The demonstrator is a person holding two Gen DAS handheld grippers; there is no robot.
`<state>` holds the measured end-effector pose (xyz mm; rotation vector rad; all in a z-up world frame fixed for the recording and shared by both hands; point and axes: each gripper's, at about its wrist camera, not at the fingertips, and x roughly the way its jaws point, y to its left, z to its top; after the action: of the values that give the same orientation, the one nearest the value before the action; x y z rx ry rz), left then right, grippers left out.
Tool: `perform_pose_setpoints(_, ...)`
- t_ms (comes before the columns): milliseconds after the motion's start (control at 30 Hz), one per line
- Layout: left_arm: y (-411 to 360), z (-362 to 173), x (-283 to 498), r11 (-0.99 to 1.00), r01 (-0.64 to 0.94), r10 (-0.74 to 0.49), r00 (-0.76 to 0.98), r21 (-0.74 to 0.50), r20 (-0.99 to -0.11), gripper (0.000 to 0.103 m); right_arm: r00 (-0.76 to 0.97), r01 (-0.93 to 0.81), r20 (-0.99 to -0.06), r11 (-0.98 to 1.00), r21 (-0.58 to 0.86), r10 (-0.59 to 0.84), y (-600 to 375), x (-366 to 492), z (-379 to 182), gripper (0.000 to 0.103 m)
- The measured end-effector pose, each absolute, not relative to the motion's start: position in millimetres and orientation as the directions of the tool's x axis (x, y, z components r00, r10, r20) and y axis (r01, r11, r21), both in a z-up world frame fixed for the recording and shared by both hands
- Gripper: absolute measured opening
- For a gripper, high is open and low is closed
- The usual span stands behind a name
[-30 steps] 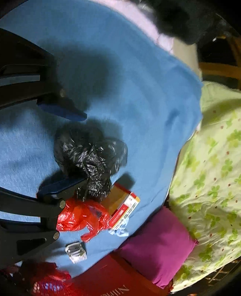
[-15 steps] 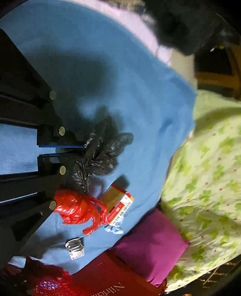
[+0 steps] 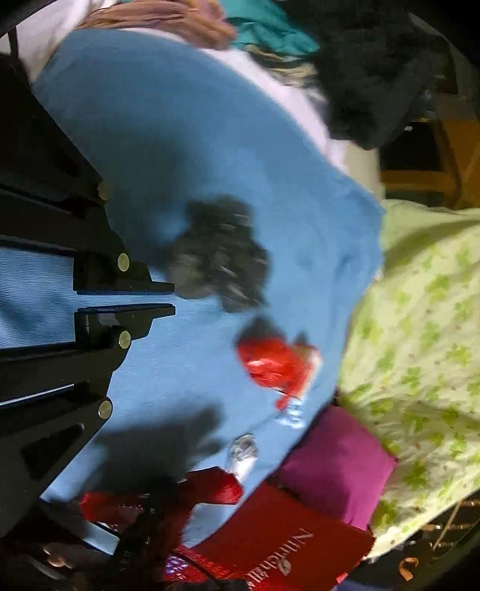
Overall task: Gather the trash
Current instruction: 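Grasp the black plastic bag with the left gripper while the right holds the ribbon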
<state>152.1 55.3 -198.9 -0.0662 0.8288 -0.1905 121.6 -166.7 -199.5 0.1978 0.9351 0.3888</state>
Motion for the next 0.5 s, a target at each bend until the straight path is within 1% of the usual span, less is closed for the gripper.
perform_pose_setpoints(67, 65.6, -201.6, 150.7, 0.977, 0.129, -0.213, 0.643, -0.171, -0.736, 0.005, 0.483, -0.208, -0.777, 0.915, 0.345, 0.403, -168.0, 123.4, -207.2, 0.022)
perform_pose_setpoints(100, 71.3, -198.9, 151.1, 0.974, 0.12, -0.225, 0.645, -0.194, -0.731, 0.01, 0.468, -0.192, -0.787, 0.916, 0.353, 0.402, -170.8, 124.2, -209.7, 0.022)
perform_pose_setpoints(133, 75.9, -195.9, 150.9, 0.971, 0.112, -0.232, 0.649, -0.21, -0.725, 0.018, 0.459, -0.173, -0.789, 0.912, 0.372, 0.409, -175.3, 125.1, -210.8, 0.022)
perform_pose_setpoints(200, 84.8, -186.8, 151.4, 0.973, 0.092, -0.216, 0.67, -0.21, -0.71, 0.072, 0.465, -0.135, -0.769, 0.894, 0.428, 0.438, -187.0, 126.1, -208.8, 0.023)
perform_pose_setpoints(233, 86.4, -182.4, 152.7, 0.98, 0.078, -0.186, 0.685, -0.183, -0.704, 0.078, 0.471, -0.125, -0.756, 0.883, 0.453, 0.455, -191.8, 126.4, -208.2, 0.026)
perform_pose_setpoints(300, 90.4, -178.9, 156.6, 0.984, 0.077, -0.166, 0.697, -0.158, -0.698, 0.079, 0.49, -0.104, -0.734, 0.867, 0.487, 0.47, -199.0, 125.6, -206.0, 0.037)
perform_pose_setpoints(367, 89.6, -178.8, 166.0, 0.986, 0.076, -0.162, 0.69, -0.152, -0.706, 0.079, 0.524, -0.094, -0.718, 0.869, 0.486, 0.459, -200.7, 123.6, -201.0, 0.073)
perform_pose_setpoints(400, 87.8, -180.7, 171.8, 0.986, 0.075, -0.159, 0.68, -0.148, -0.716, 0.079, 0.543, -0.096, -0.71, 0.873, 0.479, 0.449, -199.3, 123.5, -196.6, 0.075)
perform_pose_setpoints(500, 77.7, -191.2, 188.9, 0.991, 0.07, -0.131, 0.659, -0.113, -0.741, 0.079, 0.581, -0.107, -0.687, 0.878, 0.467, 0.436, -199.8, 125.4, -190.3, 0.075)
